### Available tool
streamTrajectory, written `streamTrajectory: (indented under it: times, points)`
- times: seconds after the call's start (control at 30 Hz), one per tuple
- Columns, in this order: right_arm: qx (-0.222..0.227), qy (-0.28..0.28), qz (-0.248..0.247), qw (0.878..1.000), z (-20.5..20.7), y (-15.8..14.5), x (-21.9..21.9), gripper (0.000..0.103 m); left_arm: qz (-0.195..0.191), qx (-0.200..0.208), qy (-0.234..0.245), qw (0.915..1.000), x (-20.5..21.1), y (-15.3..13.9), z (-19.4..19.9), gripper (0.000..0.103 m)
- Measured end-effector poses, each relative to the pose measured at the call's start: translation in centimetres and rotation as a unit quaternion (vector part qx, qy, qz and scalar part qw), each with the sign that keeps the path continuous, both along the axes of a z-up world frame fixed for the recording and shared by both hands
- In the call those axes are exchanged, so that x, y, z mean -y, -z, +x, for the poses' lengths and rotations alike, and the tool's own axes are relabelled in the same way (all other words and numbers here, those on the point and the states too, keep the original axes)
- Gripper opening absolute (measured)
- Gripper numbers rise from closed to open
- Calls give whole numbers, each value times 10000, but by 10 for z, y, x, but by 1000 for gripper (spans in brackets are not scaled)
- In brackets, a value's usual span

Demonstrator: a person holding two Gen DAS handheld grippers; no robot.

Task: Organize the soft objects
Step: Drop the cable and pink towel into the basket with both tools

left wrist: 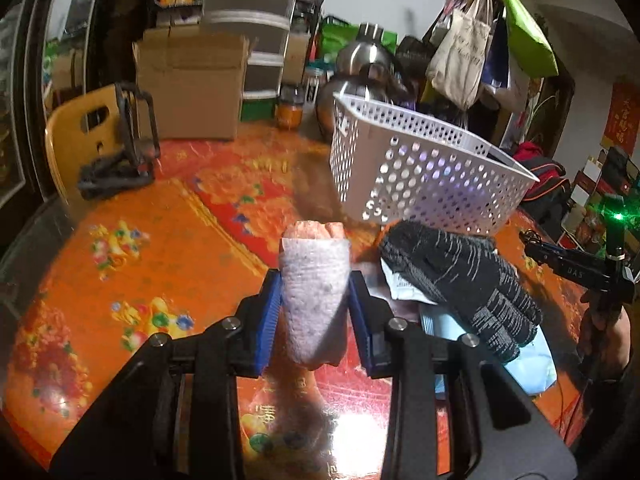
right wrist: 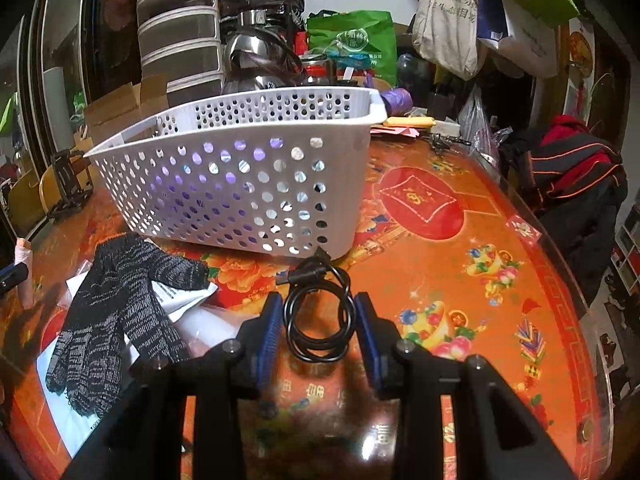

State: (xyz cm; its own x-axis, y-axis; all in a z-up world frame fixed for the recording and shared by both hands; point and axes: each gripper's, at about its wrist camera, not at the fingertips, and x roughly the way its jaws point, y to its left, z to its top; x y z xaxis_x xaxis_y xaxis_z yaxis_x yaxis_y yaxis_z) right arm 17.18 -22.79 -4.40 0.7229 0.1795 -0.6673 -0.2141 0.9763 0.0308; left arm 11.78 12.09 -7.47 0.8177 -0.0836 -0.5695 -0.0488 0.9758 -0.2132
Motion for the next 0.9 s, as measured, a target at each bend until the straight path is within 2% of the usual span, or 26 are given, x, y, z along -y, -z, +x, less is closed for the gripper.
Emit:
streamTrajectory:
  times: [0.17,0.4,0.5,0.6,0.73,0.9]
  points:
    - [112,23,131,9998,-4,-3,5,35,70,169,25,9998,2,-5,-6,31]
    - [218,-39,282,9994,-9,-8,8,35,114,197,21,9997,5,-5,-7,31]
    - [320,-18,398,9987,-13,-16,14,35,168,193,30,9997,7,-8,-6,31]
    - [448,-57,566,9974,-18,-37,21,35,72,174,78,9998,8,-15,-2,31]
    - [719,-85,577,9957,-17,-78,22,35,45,290,148,9995,11,-45,9,31]
    - [863,-278,484,9947,3,-127,5,35,89,539,302,9980,22,-104,39,31]
